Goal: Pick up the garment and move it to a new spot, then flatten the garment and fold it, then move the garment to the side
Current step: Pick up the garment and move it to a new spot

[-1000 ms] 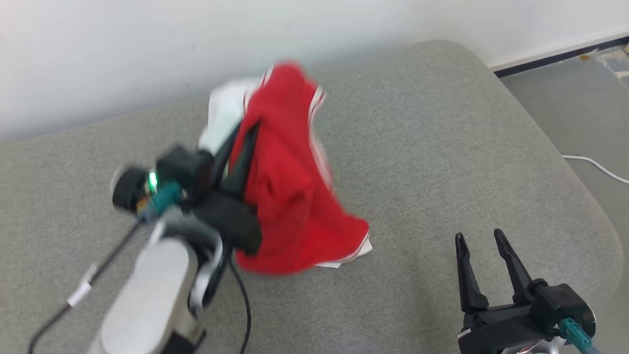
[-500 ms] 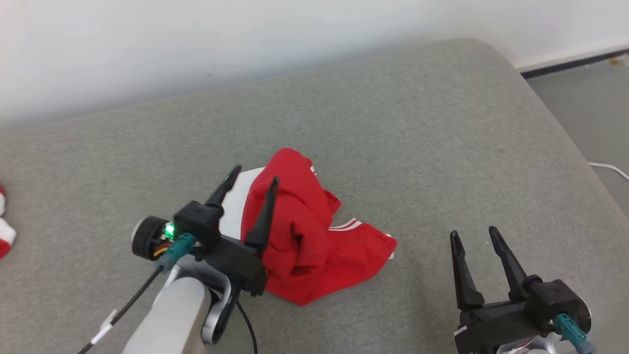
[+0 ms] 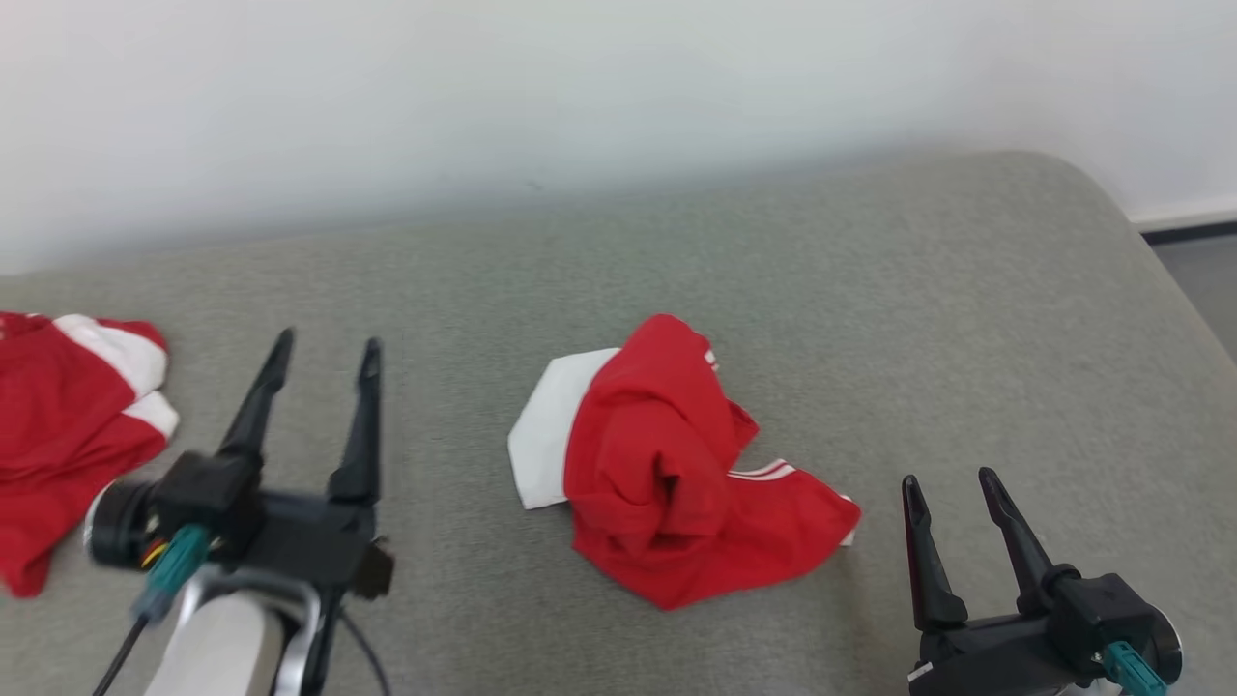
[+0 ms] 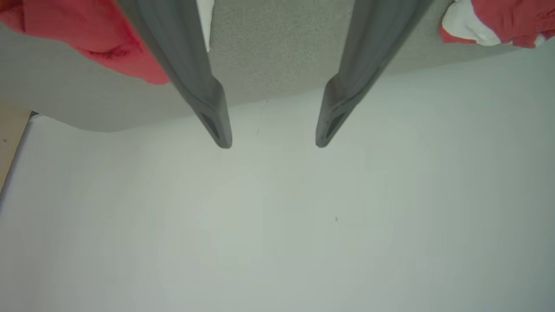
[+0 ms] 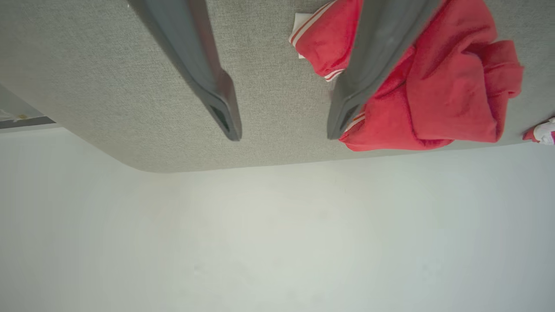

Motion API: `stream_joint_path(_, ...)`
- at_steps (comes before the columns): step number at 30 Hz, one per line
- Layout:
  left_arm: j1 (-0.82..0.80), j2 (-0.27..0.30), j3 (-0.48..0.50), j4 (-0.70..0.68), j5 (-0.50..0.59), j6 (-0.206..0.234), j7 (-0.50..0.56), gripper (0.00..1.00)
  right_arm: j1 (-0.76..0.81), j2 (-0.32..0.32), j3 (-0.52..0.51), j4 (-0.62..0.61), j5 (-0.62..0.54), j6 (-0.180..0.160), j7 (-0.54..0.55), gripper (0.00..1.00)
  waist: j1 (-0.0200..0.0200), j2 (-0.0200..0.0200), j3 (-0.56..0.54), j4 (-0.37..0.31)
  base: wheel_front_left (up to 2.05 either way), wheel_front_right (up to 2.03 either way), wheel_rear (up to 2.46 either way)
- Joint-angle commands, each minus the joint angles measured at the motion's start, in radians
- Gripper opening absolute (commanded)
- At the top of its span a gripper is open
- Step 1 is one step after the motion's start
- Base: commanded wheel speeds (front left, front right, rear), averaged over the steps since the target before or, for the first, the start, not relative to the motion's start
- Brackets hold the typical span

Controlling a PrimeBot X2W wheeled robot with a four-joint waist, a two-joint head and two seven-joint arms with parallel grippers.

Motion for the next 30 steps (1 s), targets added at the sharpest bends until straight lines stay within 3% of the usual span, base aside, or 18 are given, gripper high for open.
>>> stream_joint_path(1, 0.037, 0.009, 0.016, -0.021, -0.002, 0.007, -0.004, 1.0, 0.015, -0.001, -0.006, -0.002, -0.008, -0.002, -0.001, 1.0, 0.0, 0.0001, -0.028, 0.042, 0.0, 0.0, 0.0)
stream_joint_path(7, 0.171, 0.038, 0.081, -0.106, 0.009, 0.028, -0.004, 1.0, 0.03, 0.0, -0.014, -0.006, -0.013, -0.002, 0.005, 1.0, 0.0, 0.0001, -0.057, 0.08, 0.0, 0.0, 0.0)
stream_joint_path(15, 0.327, 0.001, 0.153, -0.195, 0.005, 0.044, -0.004, 1.0, 0.054, 0.0, -0.02, -0.024, -0.017, -0.002, 0.022, 1.0, 0.0, 0.0001, -0.078, 0.102, 0.0, 0.0, 0.0)
stream_joint_path(30, 0.433, -0.091, 0.222, -0.217, 0.049, -0.01, -0.004, 1.0, 0.077, 0.0, -0.03, -0.027, -0.01, -0.002, 0.028, 1.0, 0.0, 0.0001, -0.079, 0.111, 0.0, 0.0, 0.0)
